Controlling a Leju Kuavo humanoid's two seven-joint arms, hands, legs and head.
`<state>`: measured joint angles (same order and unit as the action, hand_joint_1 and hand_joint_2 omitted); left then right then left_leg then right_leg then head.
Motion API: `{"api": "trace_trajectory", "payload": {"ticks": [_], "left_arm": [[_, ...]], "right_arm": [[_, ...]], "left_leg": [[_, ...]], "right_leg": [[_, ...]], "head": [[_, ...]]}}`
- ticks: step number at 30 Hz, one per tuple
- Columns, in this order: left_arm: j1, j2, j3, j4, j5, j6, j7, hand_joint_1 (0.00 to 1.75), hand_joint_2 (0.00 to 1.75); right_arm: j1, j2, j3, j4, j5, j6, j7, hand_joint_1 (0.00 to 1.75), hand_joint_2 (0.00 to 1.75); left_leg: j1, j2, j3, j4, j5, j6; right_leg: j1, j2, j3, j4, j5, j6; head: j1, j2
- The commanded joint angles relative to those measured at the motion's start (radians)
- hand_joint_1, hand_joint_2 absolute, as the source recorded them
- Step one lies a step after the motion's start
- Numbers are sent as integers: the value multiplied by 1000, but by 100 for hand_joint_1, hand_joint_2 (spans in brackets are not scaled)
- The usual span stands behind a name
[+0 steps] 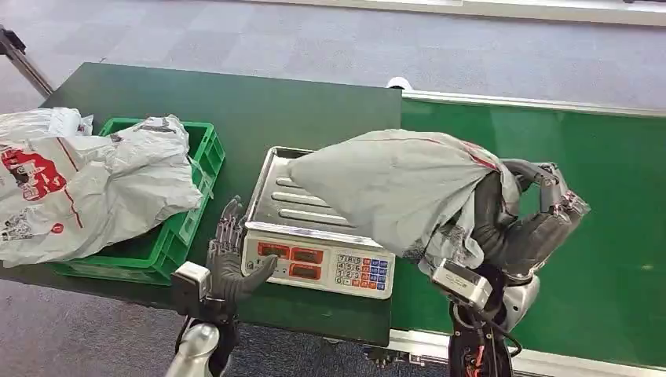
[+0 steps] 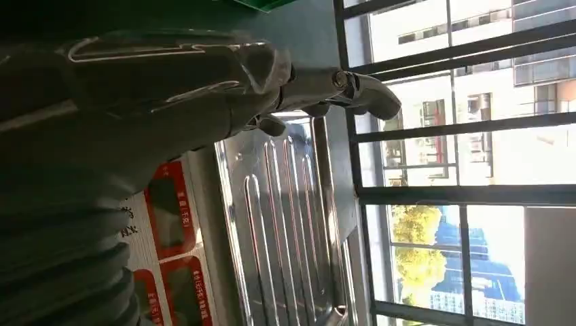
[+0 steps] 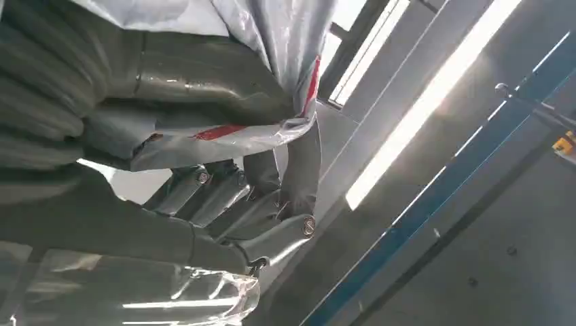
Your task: Moved the parcel from conveyor to table for the left to box.
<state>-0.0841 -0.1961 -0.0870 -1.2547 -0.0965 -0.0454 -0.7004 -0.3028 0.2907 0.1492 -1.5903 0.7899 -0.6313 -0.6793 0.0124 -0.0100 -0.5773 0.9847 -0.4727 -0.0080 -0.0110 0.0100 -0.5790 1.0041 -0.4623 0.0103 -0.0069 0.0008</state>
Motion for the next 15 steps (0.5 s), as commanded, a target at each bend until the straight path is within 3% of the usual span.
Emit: {"api": "trace_trajectory", "payload": {"ticks": [1,2,5,15], "left_arm": [[-13,33,-9,35,22,-9,2,0,175],[-6,33,-5,25,25,-11,2,0,175],[2,32,-1,15,23,-9,2,0,175],[19,32,3,2,24,-9,2,0,175]], "right_arm": [[-352,41,363,862,386,-23,200,175,175],[-394,56,400,993,398,-13,224,175,175],[-423,58,440,1087,379,15,234,175,175],[-442,58,468,1111,346,15,248,175,175]], "left_leg": [[-1,24,10,-4,-1,-1],[0,22,9,-3,0,-1],[1,11,10,-2,0,-1],[2,5,7,-2,1,-1]], "right_leg": [[0,22,0,-2,6,-2],[1,18,0,-2,5,-3],[2,8,2,-1,2,-3],[2,2,2,-2,1,-2]], "head": [[-2,0],[-1,0],[-1,0],[-1,0]]}}
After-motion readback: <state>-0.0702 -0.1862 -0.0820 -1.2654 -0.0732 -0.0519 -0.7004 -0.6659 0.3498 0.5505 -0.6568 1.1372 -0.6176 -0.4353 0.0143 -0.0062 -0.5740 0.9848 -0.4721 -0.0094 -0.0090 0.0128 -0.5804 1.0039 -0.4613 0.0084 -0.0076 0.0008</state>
